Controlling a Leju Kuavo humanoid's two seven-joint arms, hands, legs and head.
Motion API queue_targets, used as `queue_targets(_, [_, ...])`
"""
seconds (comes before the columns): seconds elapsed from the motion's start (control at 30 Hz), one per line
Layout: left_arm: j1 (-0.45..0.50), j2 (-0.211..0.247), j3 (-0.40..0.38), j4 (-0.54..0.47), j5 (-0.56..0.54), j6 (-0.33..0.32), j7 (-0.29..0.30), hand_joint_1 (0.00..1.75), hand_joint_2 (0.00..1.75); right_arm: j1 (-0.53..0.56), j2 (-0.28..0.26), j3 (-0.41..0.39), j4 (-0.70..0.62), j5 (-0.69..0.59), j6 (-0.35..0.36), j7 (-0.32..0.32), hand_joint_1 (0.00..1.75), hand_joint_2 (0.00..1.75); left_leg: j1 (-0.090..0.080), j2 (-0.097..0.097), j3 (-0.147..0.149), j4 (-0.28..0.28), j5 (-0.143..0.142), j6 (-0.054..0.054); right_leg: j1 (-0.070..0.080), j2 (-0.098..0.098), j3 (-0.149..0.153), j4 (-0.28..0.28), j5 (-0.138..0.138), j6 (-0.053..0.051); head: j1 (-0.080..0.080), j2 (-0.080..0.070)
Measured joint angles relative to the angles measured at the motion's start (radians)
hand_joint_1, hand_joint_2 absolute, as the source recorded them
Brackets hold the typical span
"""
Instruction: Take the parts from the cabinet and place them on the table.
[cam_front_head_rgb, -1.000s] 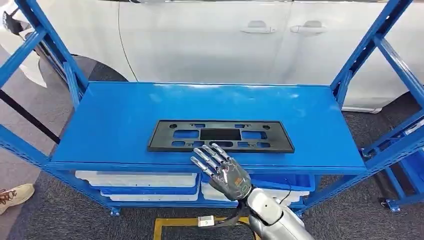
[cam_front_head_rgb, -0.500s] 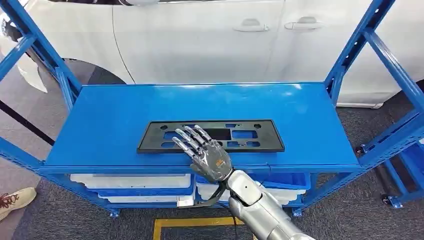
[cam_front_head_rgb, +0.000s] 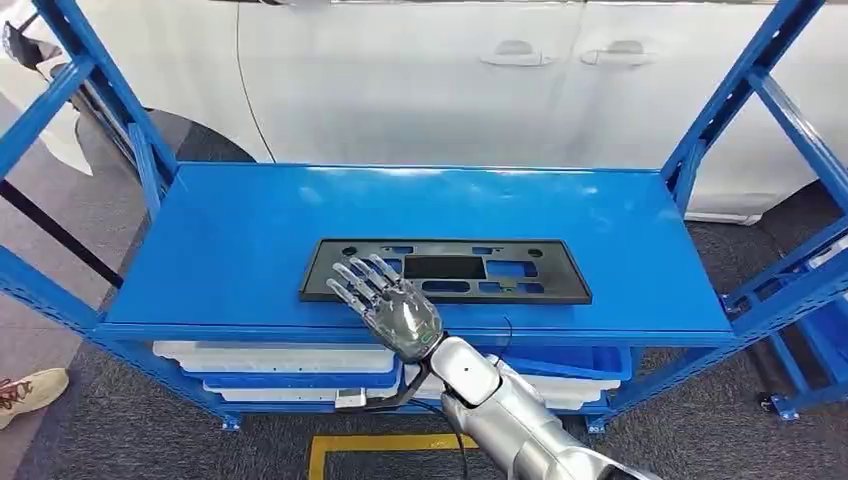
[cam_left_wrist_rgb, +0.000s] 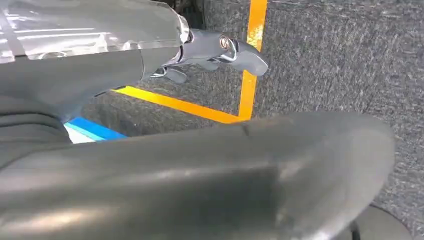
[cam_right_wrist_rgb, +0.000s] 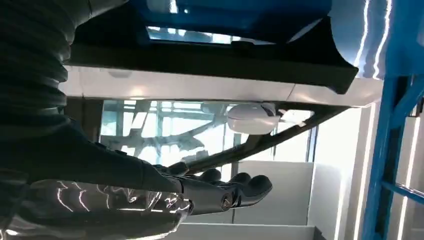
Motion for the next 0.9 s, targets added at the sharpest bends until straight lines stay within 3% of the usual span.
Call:
queue_targets(0.03, [0.0,-0.001,0.0,0.0,0.0,0.0,0.0,0.0,0.0,-0.012,0.003,0.004,0.014,0.009,0.0,0.009,0.0,1.75,-0.001,0.0,0.001,0.0,-0.001,-0.001,0.005,0.0,0.042,-0.088,0.038,-0.011,0.0,0.0])
queue_targets(0.07, [-0.001,-0.004,0.0,0.001,0.0,0.002,0.0,0.0,0.0,-0.026,0.005,0.014,0.034,0.019,0.0,0.019,0.0,1.75,-0.009,0.001,-0.002,0.004,-0.004,-0.007,0.009,-0.001,0.061,-0.129,0.029,-0.017,0.0,0.0])
queue_targets(0.1, [-0.001,-0.003,0.0,0.001,0.0,0.003,0.0,0.0,0.0,-0.035,0.008,0.021,0.05,0.025,0.0,0.023,0.0,1.75,-0.007,0.001,-0.004,0.004,-0.003,-0.011,0.009,-0.002,0.057,-0.133,0.031,-0.014,0.0,0.0])
queue_targets(0.17, [-0.001,-0.003,0.0,0.001,0.0,0.006,0.0,0.0,0.0,-0.042,0.01,0.032,0.079,0.03,0.0,0.032,0.0,1.75,-0.003,0.002,-0.003,-0.001,-0.001,-0.022,0.014,0.0,0.056,-0.134,0.031,-0.018,0.0,0.0])
queue_targets(0.23, [-0.001,-0.002,0.0,0.001,0.0,0.008,0.0,0.0,0.0,-0.05,0.019,0.043,0.106,0.039,0.0,0.044,0.0,1.75,-0.002,0.001,-0.004,0.009,-0.012,-0.032,0.0,-0.003,0.066,-0.153,0.041,-0.029,0.0,0.0])
queue_targets(0.27, [-0.001,-0.003,0.0,0.001,0.0,0.008,0.0,0.0,0.0,-0.058,0.026,0.048,0.118,0.039,-0.001,0.052,0.0,1.75,-0.002,0.001,-0.02,0.046,-0.041,-0.035,-0.002,-0.002,0.068,-0.156,0.042,-0.034,0.0,0.0])
queue_targets(0.33, [-0.001,-0.003,0.0,0.001,0.0,0.009,0.0,0.0,0.0,-0.069,0.034,0.055,0.144,0.037,-0.001,0.058,0.0,1.75,0.004,0.001,-0.091,0.199,-0.116,-0.045,-0.001,-0.003,0.068,-0.156,0.042,-0.036,0.0,0.0])
queue_targets(0.37, [0.001,-0.003,0.0,0.001,0.0,0.009,0.0,0.0,0.0,-0.07,0.035,0.058,0.156,0.037,-0.001,0.059,0.0,1.75,0.005,0.001,-0.127,0.274,-0.143,-0.05,0.0,-0.003,0.067,-0.155,0.041,-0.036,0.0,0.0])
queue_targets(0.4, [0.003,-0.003,0.0,0.001,0.0,0.009,0.0,0.0,0.0,-0.071,0.035,0.061,0.164,0.036,-0.005,0.06,0.0,1.75,0.007,0.001,-0.146,0.31,-0.145,-0.054,-0.001,-0.003,0.068,-0.155,0.041,-0.035,0.0,0.0])
queue_targets(0.43, [0.005,-0.002,0.0,0.001,0.0,0.009,0.0,0.0,0.0,-0.074,0.037,0.064,0.171,0.036,-0.007,0.061,0.0,1.75,0.01,0.001,-0.141,0.295,-0.122,-0.056,-0.001,-0.003,0.069,-0.154,0.04,-0.035,0.0,0.0])
queue_targets(0.53, [0.003,-0.002,0.0,0.001,0.0,0.009,0.0,0.0,0.0,-0.09,0.044,0.066,0.187,0.031,-0.007,0.078,0.0,1.75,0.019,0.002,-0.031,0.064,0.005,-0.06,-0.004,0.002,0.072,-0.145,0.032,-0.024,0.0,0.0])
queue_targets(0.57, [0.002,-0.002,0.0,0.002,0.0,0.01,0.0,0.0,0.0,-0.095,0.046,0.066,0.191,0.029,-0.007,0.091,0.0,1.75,0.018,0.002,-0.009,0.021,-0.006,-0.058,0.0,0.002,0.07,-0.141,0.028,-0.018,0.0,0.0])
queue_targets(0.6, [0.0,-0.002,0.0,0.001,0.0,0.01,0.0,0.0,0.0,-0.102,0.046,0.066,0.196,0.029,-0.007,0.107,0.0,1.75,0.014,-0.001,-0.008,0.01,-0.005,-0.043,0.005,0.005,0.064,-0.134,0.027,-0.013,0.0,0.0])
queue_targets(0.63, [0.0,-0.002,0.0,0.001,0.0,0.01,-0.001,0.0,0.0,-0.109,0.047,0.066,0.202,0.029,-0.007,0.119,0.0,1.75,0.013,-0.001,-0.012,0.012,-0.005,-0.04,0.005,0.004,0.063,-0.136,0.029,-0.008,0.0,0.0])
queue_targets(0.73, [0.004,-0.002,0.0,0.002,0.0,0.011,-0.003,0.0,0.0,-0.127,0.048,0.063,0.224,0.033,-0.007,0.167,0.0,1.75,0.015,0.0,-0.011,0.006,0.001,-0.017,0.001,0.004,0.062,-0.134,0.024,0.009,0.0,0.0])
queue_targets(0.77, [0.003,-0.002,0.0,0.002,0.0,0.011,-0.003,0.0,0.0,-0.141,0.048,0.061,0.234,0.036,-0.007,0.184,0.0,1.75,0.014,0.0,-0.012,0.006,0.003,-0.014,-0.003,0.0,0.052,-0.106,0.0,0.013,0.0,0.0])
queue_targets(0.87, [0.003,-0.002,0.0,0.001,0.0,0.01,-0.003,0.0,0.0,-0.199,0.05,0.05,0.308,0.038,-0.006,0.241,0.0,1.75,0.008,0.002,-0.016,0.006,0.005,-0.004,-0.002,-0.001,-0.05,0.108,-0.102,0.017,0.0,0.0])
queue_targets(0.9, [0.003,-0.002,0.0,0.002,0.0,0.009,-0.003,0.0,0.0,-0.207,0.048,0.044,0.326,0.038,-0.002,0.259,0.0,1.75,0.006,0.002,-0.016,0.007,0.004,-0.003,-0.002,-0.001,-0.072,0.153,-0.11,0.016,0.0,0.0])
